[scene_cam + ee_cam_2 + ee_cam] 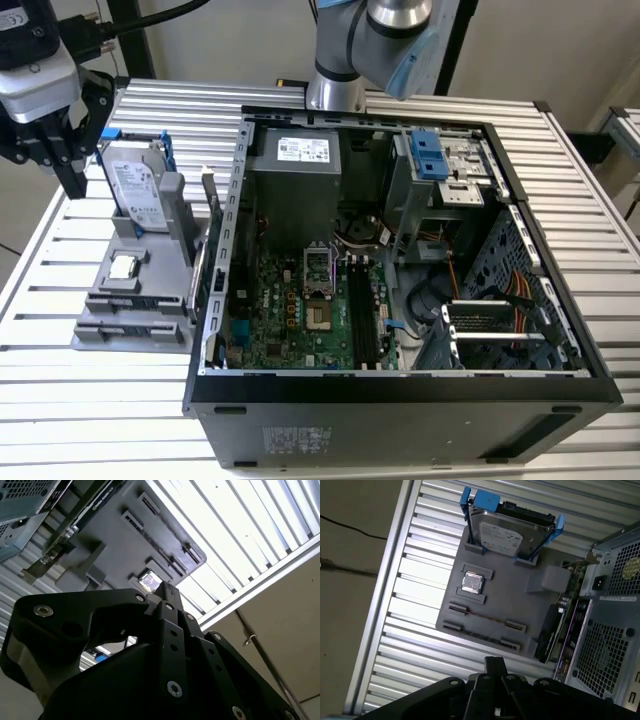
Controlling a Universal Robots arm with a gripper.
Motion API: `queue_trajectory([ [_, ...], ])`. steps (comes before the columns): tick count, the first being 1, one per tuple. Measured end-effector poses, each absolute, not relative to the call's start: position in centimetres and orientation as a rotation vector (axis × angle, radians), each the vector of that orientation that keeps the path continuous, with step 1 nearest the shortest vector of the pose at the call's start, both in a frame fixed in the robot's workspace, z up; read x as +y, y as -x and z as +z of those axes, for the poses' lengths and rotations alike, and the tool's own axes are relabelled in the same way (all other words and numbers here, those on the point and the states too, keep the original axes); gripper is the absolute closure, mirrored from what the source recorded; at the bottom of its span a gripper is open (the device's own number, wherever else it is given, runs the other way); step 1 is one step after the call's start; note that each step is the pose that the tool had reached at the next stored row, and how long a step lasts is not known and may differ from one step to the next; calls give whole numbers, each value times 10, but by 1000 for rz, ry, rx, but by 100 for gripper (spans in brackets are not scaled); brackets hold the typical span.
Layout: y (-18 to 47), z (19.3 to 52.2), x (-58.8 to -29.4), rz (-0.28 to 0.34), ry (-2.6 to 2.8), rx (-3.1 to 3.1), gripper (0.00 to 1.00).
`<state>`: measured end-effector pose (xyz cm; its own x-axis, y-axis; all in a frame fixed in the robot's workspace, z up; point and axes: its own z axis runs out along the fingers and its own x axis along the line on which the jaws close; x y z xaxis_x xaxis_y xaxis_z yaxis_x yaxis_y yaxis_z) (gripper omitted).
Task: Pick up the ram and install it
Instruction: 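Pick up the ram and move it above insertion slot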
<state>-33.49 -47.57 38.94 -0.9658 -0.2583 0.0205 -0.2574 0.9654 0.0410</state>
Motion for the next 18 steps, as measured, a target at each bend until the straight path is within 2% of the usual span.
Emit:
queue_trajectory([
  [18, 335, 389, -476, -57, -553, -3064, 100],
])
